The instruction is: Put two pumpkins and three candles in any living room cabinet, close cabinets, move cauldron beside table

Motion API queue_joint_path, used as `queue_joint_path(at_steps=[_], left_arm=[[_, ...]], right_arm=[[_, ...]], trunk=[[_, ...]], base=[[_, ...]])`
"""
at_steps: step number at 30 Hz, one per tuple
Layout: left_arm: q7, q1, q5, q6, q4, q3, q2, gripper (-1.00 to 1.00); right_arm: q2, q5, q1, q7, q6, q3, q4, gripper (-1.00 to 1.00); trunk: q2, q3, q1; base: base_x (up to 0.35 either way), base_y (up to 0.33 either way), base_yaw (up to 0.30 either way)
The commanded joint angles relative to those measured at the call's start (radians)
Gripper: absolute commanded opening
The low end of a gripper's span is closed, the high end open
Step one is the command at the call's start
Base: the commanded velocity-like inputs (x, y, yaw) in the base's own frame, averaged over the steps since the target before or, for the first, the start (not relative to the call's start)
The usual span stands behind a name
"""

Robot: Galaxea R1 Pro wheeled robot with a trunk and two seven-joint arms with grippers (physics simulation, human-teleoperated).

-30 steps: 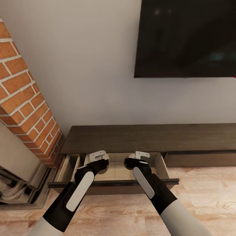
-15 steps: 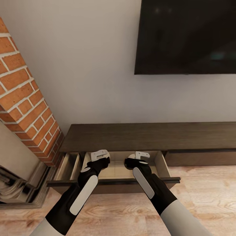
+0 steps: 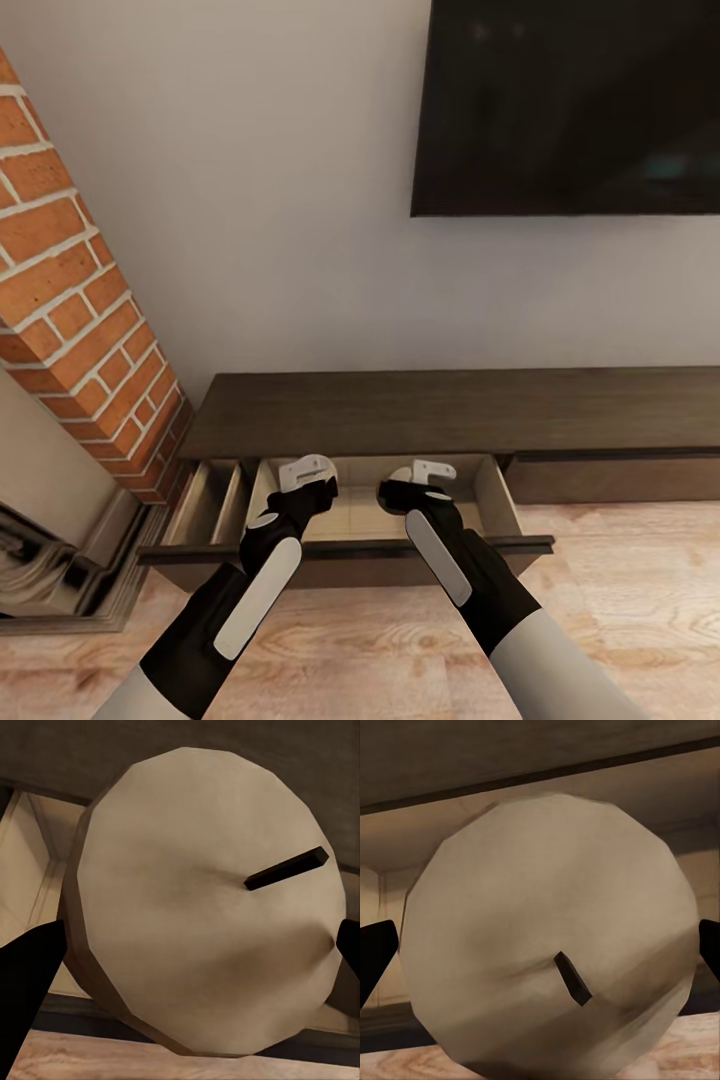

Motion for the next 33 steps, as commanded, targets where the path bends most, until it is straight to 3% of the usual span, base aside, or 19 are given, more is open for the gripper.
queue_joint_path(at_steps=[1, 12, 16, 33], left_arm=[[0.008, -0.001, 0.005, 0.002, -0.002, -0.002, 0.001, -1.0], [0.008, -0.001, 0.005, 0.001, -0.002, -0.004, 0.002, -1.0], [0.007, -0.001, 0.005, 0.001, -0.002, -0.022, 0.002, -1.0], [0.007, -0.001, 0.004, 0.001, -0.002, -0.032, 0.002, -1.0]], right_arm=[[0.0, -0.005, -0.001, -0.007, 0.001, 0.002, -0.002, -1.0], [0.0, 0.0, -0.001, -0.003, -0.007, 0.004, -0.004, -1.0], [0.0, 0.0, -0.001, -0.003, -0.02, 0.006, -0.004, -1.0], [0.0, 0.0, -0.001, -0.003, -0.023, 0.007, -0.007, -1.0]], trunk=[[-0.008, -0.004, 0.004], [-0.085, -0.038, 0.046], [-0.113, -0.051, 0.061], [-0.134, -0.06, 0.073]], base=[[0.0, 0.0, 0.0], [0.0, 0.0, 0.0], [0.0, 0.0, 0.0], [0.019, 0.0, 0.0]])
